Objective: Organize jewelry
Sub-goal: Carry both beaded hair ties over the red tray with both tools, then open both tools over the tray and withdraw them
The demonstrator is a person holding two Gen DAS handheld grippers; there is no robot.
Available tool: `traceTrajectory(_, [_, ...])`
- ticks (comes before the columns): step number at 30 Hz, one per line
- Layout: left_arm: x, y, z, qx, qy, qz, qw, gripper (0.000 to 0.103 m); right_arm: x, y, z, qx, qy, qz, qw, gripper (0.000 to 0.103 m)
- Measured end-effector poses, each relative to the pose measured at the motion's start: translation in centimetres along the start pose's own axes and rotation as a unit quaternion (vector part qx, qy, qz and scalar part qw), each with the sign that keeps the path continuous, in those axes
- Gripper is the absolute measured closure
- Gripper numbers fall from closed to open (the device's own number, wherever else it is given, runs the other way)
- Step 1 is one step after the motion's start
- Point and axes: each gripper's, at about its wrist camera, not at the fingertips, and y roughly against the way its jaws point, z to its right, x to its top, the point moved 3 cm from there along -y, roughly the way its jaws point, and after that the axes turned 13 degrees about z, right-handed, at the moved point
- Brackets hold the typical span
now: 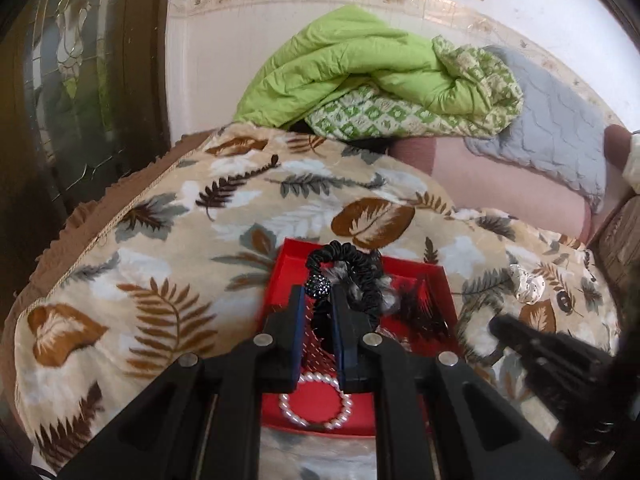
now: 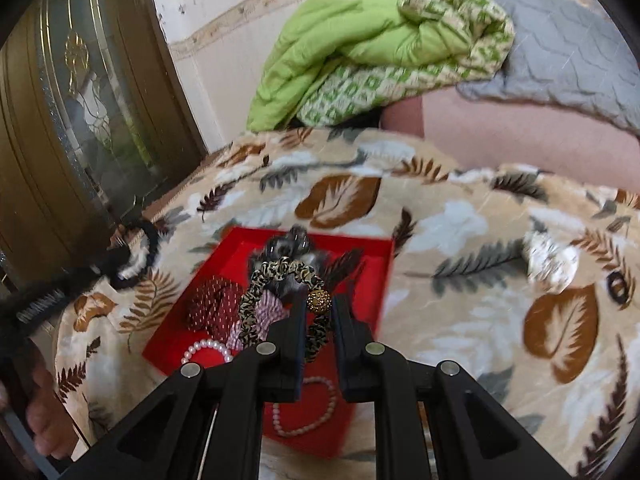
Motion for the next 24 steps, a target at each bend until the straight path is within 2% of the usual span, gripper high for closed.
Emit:
traceTrajectory(3, [0.0, -1.6, -0.8, -0.011, 0.020, -0.013, 0.9997, 0.091, -0.7, -1.4, -0.3, -0.010, 0.000, -0.009, 1.000, 0.090])
traceTrajectory(5, [-0.3, -3.2, -0.9, 0.000, 0.008, -0.025, 0.9996, 0.091, -0.7, -2.7, -0.1, -0.011, -0.016, -0.017, 1.000, 0.090])
traceTrajectory(7, [-1.0, -5.4, -0.9, 0.001, 0.001, -0.046, 0.9990, 0.091, -0.4, -3.7, -0.1, -0.009, -0.026, -0.023, 0.999, 0.090])
traceTrajectory(10, [-2.2, -8.4, -1.2, -0.009, 0.017, -0.075, 0.9970, 0.091, 0.1, -5.5, -0.4, -0.010, -0.024, -0.030, 0.999, 0.090])
traceTrajectory(12, [-2.8, -9.7, -1.1, -0.020, 0.019, -0.081, 0.9963, 0.091, 0.6, -6.7, -0.5, -0.015, -0.018, -0.033, 0.999, 0.090])
traceTrajectory(15, [-3.2, -11.2, -0.9, -0.013, 0.009, -0.088, 0.9960, 0.091, 1.3, -8.6, -0.5, -0.017, -0.006, -0.039, 0.999, 0.090])
traceTrajectory(24, [-3.4, -15.0, -1.7, 0.004, 0.027, -0.110, 0.9935, 0.091, 1.5, -13.5, 0.1, -0.034, 0.001, -0.064, 0.997, 0.090])
